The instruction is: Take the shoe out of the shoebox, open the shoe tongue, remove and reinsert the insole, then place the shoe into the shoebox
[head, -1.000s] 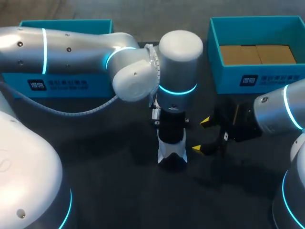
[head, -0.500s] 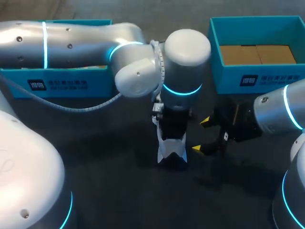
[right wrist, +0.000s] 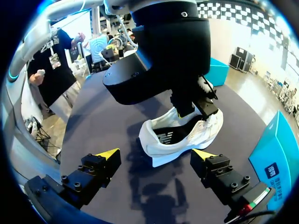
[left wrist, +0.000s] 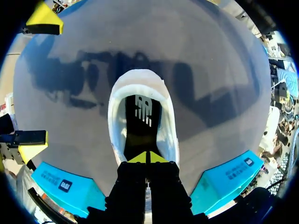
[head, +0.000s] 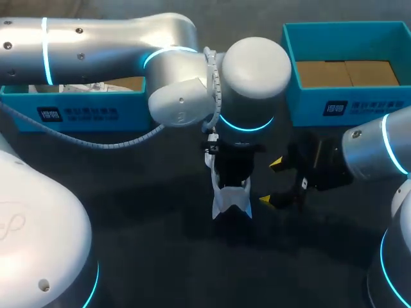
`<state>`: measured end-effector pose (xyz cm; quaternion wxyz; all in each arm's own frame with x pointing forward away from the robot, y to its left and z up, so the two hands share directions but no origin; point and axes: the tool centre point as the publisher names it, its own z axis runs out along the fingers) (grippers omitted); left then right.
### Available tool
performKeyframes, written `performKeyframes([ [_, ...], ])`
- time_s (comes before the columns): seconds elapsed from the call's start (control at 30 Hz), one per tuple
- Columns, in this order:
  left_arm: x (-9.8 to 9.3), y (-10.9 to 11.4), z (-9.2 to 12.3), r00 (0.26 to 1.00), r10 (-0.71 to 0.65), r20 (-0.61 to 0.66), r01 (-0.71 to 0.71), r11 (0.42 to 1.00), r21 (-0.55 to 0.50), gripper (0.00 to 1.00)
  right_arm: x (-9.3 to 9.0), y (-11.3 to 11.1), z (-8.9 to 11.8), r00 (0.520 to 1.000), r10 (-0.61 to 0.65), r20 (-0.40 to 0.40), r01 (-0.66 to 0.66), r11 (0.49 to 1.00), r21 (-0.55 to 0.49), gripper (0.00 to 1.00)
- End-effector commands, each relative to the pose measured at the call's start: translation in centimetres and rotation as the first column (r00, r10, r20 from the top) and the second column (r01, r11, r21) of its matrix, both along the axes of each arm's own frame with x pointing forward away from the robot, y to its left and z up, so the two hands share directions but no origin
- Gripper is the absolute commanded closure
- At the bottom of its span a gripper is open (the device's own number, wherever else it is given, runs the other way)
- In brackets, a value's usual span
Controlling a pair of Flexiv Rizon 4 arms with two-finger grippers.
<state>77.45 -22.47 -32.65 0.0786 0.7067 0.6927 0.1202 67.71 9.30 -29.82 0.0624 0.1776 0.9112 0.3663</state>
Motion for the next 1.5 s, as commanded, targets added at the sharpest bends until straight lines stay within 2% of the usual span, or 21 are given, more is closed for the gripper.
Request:
performKeyframes([
  [0.03,0.5,0.6,-0.5,1.000,0.002,-0.006,-0.002,1.000,-0.005,0.80,-0.1,0.1,0.0,1.000,-0.002,0.001,0.002,1.000,-0.002,0.00],
  [0.07,0.7,0.6,-0.6,1.000,0.005,-0.010,-0.005,1.000,-0.008,0.62,-0.1,0.1,0.0,1.000,-0.002,0.001,0.002,1.000,-0.002,0.00],
  [0.17,1.0,0.4,-0.9,1.000,0.014,-0.014,-0.014,1.000,-0.012,0.58,-0.1,0.1,0.0,1.000,-0.002,0.001,0.002,1.000,-0.002,0.00],
  [0.23,1.1,0.4,-1.1,1.000,0.017,-0.016,-0.017,1.000,-0.009,0.48,-0.1,0.1,0.0,1.000,-0.002,0.001,0.002,1.000,-0.002,0.00],
  [0.37,1.2,0.1,-1.4,1.000,0.019,-0.025,-0.019,1.000,-0.006,0.43,-0.1,0.1,0.0,1.000,-0.002,0.001,0.002,1.000,-0.002,0.00],
  [0.43,1.2,0.0,-1.5,0.999,0.018,-0.027,-0.018,1.000,-0.003,0.19,-0.1,0.1,0.0,1.000,-0.002,0.001,0.002,1.000,-0.002,0.00],
  [0.5,1.2,-0.1,-1.6,0.999,0.019,-0.027,-0.019,1.000,0.000,0.00,-0.1,0.1,0.0,1.000,-0.002,0.001,0.002,1.000,-0.002,0.00],
  [0.67,1.3,0.1,-1.7,0.999,0.021,-0.029,-0.021,1.000,0.007,0.00,-0.1,0.1,0.0,1.000,-0.002,0.001,0.002,1.000,-0.002,0.00],
  [0.8,1.3,0.3,-1.0,0.999,0.024,-0.022,-0.024,1.000,0.001,0.00,-0.1,0.1,0.0,1.000,-0.002,0.001,0.002,1.000,-0.002,0.00],
  [1.1,1.5,0.4,-0.3,1.000,0.008,-0.024,-0.008,1.000,0.022,0.00,-0.1,0.1,0.0,1.000,-0.002,0.001,0.002,1.000,-0.002,0.00],
  [1.33,2.4,0.2,0.0,1.000,0.010,-0.028,-0.009,1.000,0.026,0.00,-0.1,0.1,0.0,1.000,-0.002,0.001,0.002,1.000,-0.002,0.00],
  [1.5,2.2,0.0,0.4,0.999,-0.001,-0.047,0.002,1.000,0.019,0.00,-0.1,0.1,0.0,1.000,-0.002,0.001,0.002,1.000,-0.002,0.00],
])
